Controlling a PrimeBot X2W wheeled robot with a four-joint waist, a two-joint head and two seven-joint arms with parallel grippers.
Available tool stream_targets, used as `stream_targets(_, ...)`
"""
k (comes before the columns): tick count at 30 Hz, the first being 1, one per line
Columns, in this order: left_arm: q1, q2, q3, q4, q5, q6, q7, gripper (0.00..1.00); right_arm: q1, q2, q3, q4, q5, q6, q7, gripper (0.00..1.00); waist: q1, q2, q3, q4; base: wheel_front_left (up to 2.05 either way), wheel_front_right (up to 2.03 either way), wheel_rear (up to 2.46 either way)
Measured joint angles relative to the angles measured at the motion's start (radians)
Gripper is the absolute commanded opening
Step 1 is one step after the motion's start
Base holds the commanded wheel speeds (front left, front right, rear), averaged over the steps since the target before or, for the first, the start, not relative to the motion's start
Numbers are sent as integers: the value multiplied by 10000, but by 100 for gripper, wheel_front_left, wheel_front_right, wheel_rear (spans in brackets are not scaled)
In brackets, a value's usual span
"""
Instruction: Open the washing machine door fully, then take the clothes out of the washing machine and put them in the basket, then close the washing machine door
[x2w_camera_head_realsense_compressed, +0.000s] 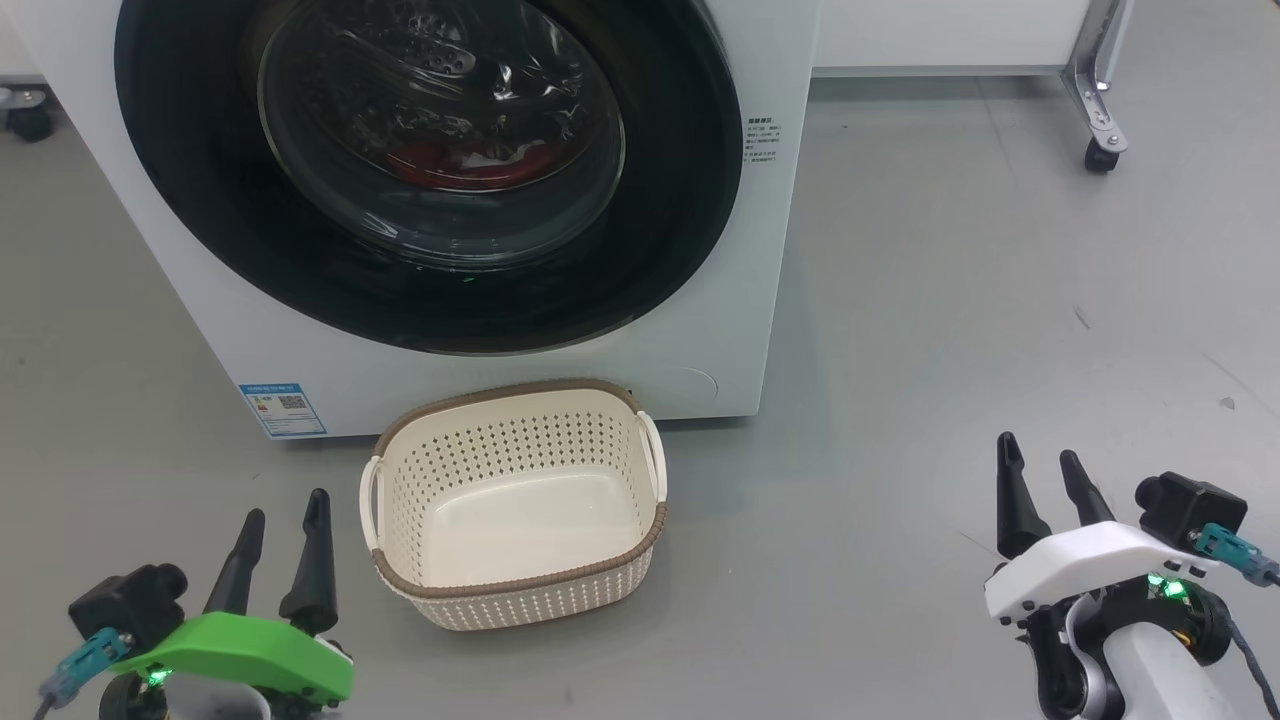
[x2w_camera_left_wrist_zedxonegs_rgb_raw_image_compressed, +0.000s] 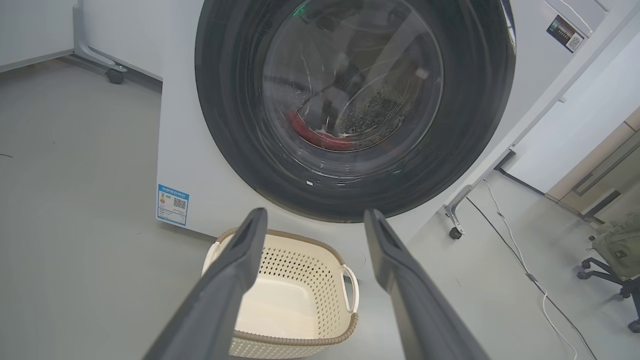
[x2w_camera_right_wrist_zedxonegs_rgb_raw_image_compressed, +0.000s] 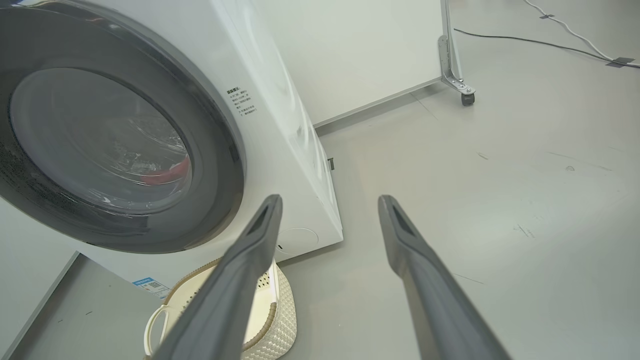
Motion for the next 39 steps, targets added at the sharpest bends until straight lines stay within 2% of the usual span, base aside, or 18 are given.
stream_targets(15, -74, 111, -629, 270, 1685, 165, -514, 100, -146, 8, 535, 148, -1864, -276, -514, 100, 0, 0, -4, -27, 0, 0, 0)
stream_targets(33, -306, 75, -930, 734, 3024, 483, -1057, 100, -305, 40, 978, 355, -4038, -525, -1139, 100, 0, 0, 43, -83, 0, 0, 0)
stream_targets(39, -348, 48, -918, 861, 3083, 560, -1057, 100, -318, 140, 798, 422, -4084, -556, -1141, 100, 0, 0, 55, -94, 0, 0, 0)
